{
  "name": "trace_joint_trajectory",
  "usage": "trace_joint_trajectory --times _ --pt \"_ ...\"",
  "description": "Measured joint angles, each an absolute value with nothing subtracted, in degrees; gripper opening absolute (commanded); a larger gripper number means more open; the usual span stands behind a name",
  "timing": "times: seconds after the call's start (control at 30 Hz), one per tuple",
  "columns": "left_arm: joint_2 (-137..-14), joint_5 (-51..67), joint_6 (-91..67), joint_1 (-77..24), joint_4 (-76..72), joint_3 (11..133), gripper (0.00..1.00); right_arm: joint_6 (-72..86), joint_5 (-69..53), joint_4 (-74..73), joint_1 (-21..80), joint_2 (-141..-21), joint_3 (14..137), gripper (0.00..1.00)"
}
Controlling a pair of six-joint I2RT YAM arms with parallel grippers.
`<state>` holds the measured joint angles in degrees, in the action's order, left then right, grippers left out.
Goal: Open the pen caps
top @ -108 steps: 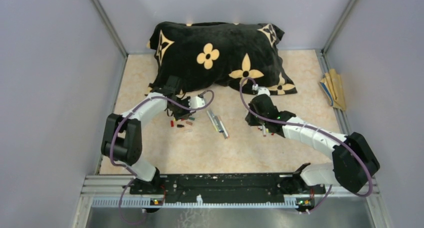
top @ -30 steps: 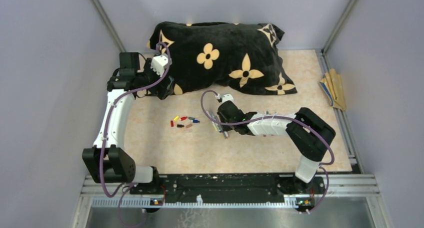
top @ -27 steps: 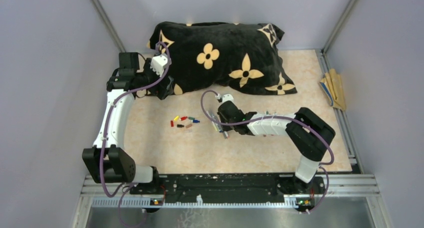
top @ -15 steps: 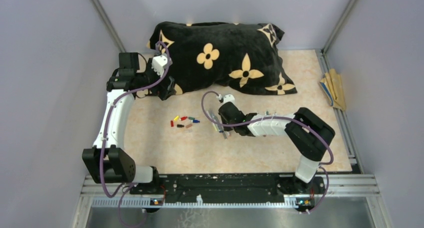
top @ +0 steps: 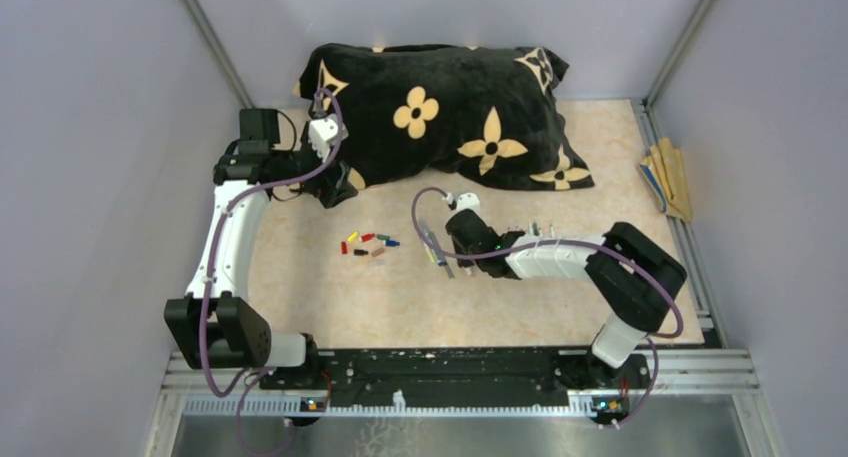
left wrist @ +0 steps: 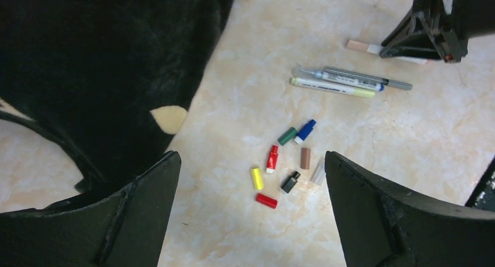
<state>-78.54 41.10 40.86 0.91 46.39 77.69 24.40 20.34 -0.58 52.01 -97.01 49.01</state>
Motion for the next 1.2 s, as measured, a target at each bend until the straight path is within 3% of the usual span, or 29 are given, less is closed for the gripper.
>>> trace_joint_trajectory --times 0.33,0.73,1.03,1.2 --pt "-74.11 46.92 61.3 -1.04 53.1 64.14 0.99 25.28 3.44 -5.61 45.28 -83.4 51.68 0.0" --pt "-60.51 36.88 81.17 -23.64 50.59 61.34 0.95 28.58 -28.18 -11.46 44.62 -86.83 66.67 0.0" --pt "-60.8 28.6 86.39 -31.24 47.03 58.37 0.75 33.52 -39.38 -11.07 44.84 -89.45 67.31 0.0" --pt "-60.88 24.99 87.66 -33.5 46.02 56.45 0.55 35.73 -42.61 -8.75 44.88 -90.7 67.55 0.0"
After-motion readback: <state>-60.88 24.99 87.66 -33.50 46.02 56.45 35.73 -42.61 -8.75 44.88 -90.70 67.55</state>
